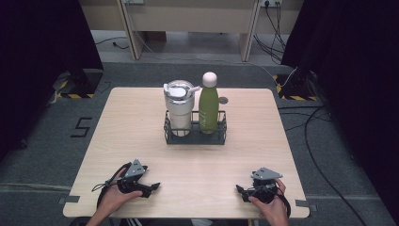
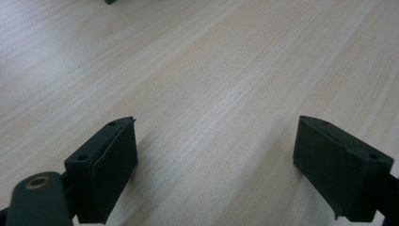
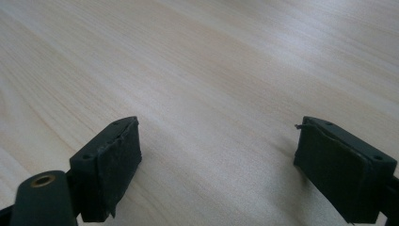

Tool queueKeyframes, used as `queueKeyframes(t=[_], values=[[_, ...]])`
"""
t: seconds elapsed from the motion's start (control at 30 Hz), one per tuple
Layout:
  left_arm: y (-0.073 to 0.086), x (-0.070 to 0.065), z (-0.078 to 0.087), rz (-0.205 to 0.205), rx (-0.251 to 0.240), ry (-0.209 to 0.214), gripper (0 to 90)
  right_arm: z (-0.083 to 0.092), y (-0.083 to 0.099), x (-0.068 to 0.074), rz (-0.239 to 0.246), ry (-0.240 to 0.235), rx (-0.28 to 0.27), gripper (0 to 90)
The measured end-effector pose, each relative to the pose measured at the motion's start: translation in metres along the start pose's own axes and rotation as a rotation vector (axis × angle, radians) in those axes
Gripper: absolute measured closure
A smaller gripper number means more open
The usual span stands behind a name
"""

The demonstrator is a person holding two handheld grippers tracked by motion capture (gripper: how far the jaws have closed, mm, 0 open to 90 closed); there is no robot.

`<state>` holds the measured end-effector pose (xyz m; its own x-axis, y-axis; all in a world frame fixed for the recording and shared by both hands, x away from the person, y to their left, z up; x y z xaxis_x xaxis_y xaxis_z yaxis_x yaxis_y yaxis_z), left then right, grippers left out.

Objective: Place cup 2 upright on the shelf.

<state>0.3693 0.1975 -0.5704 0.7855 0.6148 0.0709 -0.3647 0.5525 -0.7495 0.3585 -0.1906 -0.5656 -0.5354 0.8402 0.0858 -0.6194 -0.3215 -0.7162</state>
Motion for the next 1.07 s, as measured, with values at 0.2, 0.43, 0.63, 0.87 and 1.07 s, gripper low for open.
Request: queueKeyframes(t=[0.2, 0.43, 0.63, 0.87, 1.07], values=[[0.0, 0.0, 0.0, 0.0, 0.0, 0.0, 13.5, -0.0006, 0.0003, 0.0003, 0.013, -0.002, 0.005, 12.0], [0.0, 0.0, 0.0, -0.001, 0.0, 0.0, 13.5, -0.0011, 0.0004, 0.001, 0.019, -0.008, 0.009, 10.4], [0.0, 0.0, 0.0, -0.001, 0.0, 0.0, 13.5, -0.0011, 0.0005, 0.0009, 0.02, -0.008, 0.01, 10.4], [0.0, 0.0, 0.0, -0.001, 0.0, 0.0, 13.5, -0.0011, 0.0005, 0.0009, 0.02, -0.008, 0.01, 10.5], [0.0, 0.0, 0.0, 0.0, 0.0, 0.0, 13.5, -0.001, 0.0004, 0.0009, 0.02, -0.008, 0.01, 10.4]])
Point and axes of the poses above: each handheld gripper's, and its own axes: z roughly backward along the jaws, y roughly out of its underside, x roughly to its left, the point moved 7 cm from there along -z, roughly forward along the jaws, and after that the axes turned 7 degrees about -z, right-handed, at the moved point
